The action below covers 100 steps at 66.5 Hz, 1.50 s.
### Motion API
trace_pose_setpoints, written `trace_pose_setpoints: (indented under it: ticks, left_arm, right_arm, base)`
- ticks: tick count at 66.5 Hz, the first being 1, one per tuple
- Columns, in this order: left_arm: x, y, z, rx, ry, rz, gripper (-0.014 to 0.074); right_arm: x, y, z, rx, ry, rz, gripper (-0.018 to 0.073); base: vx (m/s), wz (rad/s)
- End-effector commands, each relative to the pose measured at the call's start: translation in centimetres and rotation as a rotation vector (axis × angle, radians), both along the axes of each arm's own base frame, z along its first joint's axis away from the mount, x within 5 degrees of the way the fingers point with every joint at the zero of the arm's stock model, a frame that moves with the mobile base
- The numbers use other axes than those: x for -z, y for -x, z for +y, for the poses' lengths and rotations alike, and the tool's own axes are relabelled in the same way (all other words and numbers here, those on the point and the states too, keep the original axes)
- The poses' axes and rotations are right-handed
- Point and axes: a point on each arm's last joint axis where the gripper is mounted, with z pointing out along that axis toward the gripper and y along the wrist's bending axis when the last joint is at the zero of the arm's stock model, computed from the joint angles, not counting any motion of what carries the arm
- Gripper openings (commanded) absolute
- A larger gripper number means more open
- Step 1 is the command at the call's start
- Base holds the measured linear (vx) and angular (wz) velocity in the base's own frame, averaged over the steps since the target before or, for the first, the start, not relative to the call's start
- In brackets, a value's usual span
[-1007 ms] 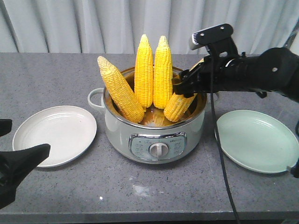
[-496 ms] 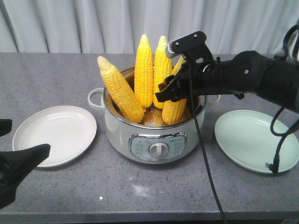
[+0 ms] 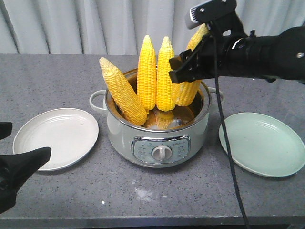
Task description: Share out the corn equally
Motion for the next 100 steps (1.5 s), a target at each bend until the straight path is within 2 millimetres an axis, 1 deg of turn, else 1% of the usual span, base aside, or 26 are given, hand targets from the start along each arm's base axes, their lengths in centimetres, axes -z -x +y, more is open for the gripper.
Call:
trace_pose_setpoints:
  ticks: [1, 9, 14, 19, 26, 33, 38, 45, 58, 64, 73, 76, 92, 100]
  left_arm:
    - [-1.7, -0.1, -0.1, -0.014, 0.056, -0.077, 0.059]
    - [-1.7, -0.1, -0.1, -0.014, 0.056, -0.077, 0.059]
    - [-1.7, -0.1, -0.1, -0.014, 0.056, -0.077, 0.059]
    - [-1.7, -0.1, -0.1, -0.014, 0.056, -0.077, 0.059]
    - [-1.7, -0.1, -0.1, -0.014, 0.056, -0.077, 0.059]
    - [-1.7, -0.2, -0.1, -0.014, 0.056, -0.078, 0.059]
    - [-1.7, -0.2, -0.1, -0.014, 0.056, -0.078, 0.059]
    - [-1.7, -0.2, -0.1, -0.014, 0.056, -0.078, 0.059]
    - [-1.7, -0.2, -0.1, -0.014, 0.056, -0.078, 0.059]
    - [-1.7, -0.2, -0.1, -0.014, 0.056, -0.078, 0.059]
    - [-1.7, -0.2, -0.1, -0.014, 0.056, -0.078, 0.059]
    - [-1.7, -0.2, -0.1, -0.014, 0.056, -0.078, 0.059]
    - [-1.7, -0.2, -0.1, -0.014, 0.056, -0.078, 0.059]
    - [-1.7, -0.2, -0.1, -0.014, 0.056, -0.078, 0.059]
  right_arm:
    - [-4.9, 2.3, -1.2, 0.018, -0.051, -0.176, 0.0258]
    - [-6.7, 4.2, -2.5, 0.025, -0.055, -0.196, 0.0258]
    - [-7.6, 5.0, -4.2, 0.073, -0.078, -0.162, 0.0258]
    - [-8.3, 5.1, -6.4, 0.145, -0.083, -0.097, 0.0258]
    - [-8.7, 5.1, -9.3, 0.247, -0.061, 0.001, 0.0258]
    - [-8.5, 5.1, -11.3, 0.312, -0.03, 0.087, 0.0258]
    - [-8.0, 4.9, -12.1, 0.334, -0.014, 0.159, 0.0258]
    - [-7.0, 4.1, -12.7, 0.351, 0.004, 0.246, 0.0258]
    - [-4.6, 1.4, -12.7, 0.334, 0.05, 0.415, 0.0258]
    - [-3.5, 0.1, -13.0, 0.361, 0.078, 0.492, 0.0258]
    - [-1.4, -1.8, -13.5, 0.402, 0.14, 0.599, 0.0258]
    - [-0.3, -2.4, -13.7, 0.411, 0.161, 0.639, 0.0258]
    - [3.9, -4.9, -14.3, 0.45, 0.235, 0.77, 0.0258]
    - [5.6, -5.8, -14.3, 0.451, 0.246, 0.814, 0.0258]
  base:
    - [0.0, 0.0]
    - [0.0, 0.0]
    - [0.0, 0.0]
    - [0.0, 0.0]
    - [0.0, 0.0]
    - [0.0, 0.0]
    - [0.0, 0.0]
    - [0.0, 0.0]
    - [0.0, 0.0]
    - [0.0, 0.0]
    - [0.0, 0.0]
    - [0.0, 0.0]
    - [0.0, 0.0]
    - [0.0, 0.0]
